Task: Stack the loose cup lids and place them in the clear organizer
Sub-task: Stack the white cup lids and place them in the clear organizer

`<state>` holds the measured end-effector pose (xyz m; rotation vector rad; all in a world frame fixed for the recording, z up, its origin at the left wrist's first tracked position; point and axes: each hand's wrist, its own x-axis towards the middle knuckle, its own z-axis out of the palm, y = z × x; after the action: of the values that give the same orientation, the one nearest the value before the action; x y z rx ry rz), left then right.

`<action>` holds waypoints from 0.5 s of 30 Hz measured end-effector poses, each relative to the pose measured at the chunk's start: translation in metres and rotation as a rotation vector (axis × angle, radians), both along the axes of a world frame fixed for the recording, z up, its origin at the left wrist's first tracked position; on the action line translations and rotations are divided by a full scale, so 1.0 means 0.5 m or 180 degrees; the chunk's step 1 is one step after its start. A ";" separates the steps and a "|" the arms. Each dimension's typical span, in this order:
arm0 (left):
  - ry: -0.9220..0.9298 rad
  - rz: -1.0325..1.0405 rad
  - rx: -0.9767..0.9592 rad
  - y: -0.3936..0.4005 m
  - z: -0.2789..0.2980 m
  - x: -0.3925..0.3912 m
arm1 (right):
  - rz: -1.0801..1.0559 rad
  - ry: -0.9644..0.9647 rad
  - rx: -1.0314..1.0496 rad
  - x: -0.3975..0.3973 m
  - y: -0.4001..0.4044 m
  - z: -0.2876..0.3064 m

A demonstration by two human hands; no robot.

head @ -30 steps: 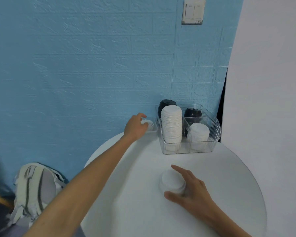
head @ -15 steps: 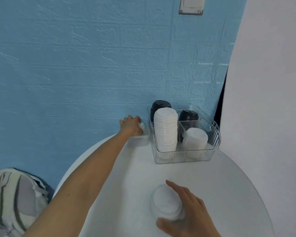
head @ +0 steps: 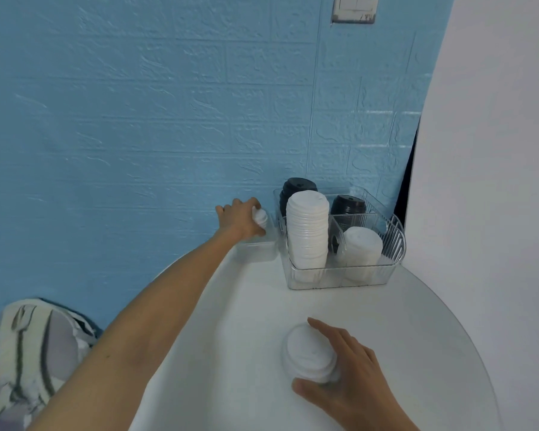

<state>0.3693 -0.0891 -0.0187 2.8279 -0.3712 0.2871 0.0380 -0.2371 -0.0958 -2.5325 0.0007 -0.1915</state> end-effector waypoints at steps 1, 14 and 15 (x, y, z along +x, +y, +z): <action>-0.0041 -0.0012 -0.0117 0.012 0.017 -0.013 | 0.0021 -0.0012 0.0016 -0.002 0.000 0.000; -0.0296 -0.0618 -0.1161 0.091 0.127 -0.380 | 0.0027 -0.0094 0.0404 -0.006 -0.009 -0.009; -0.0264 -0.0714 -0.1187 0.087 0.116 -0.414 | 0.0001 -0.0095 0.0455 -0.005 -0.008 -0.008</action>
<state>0.1625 -0.0454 0.0393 2.3904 -0.5812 0.3824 0.0353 -0.2411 -0.0996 -2.3871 0.0020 -0.2213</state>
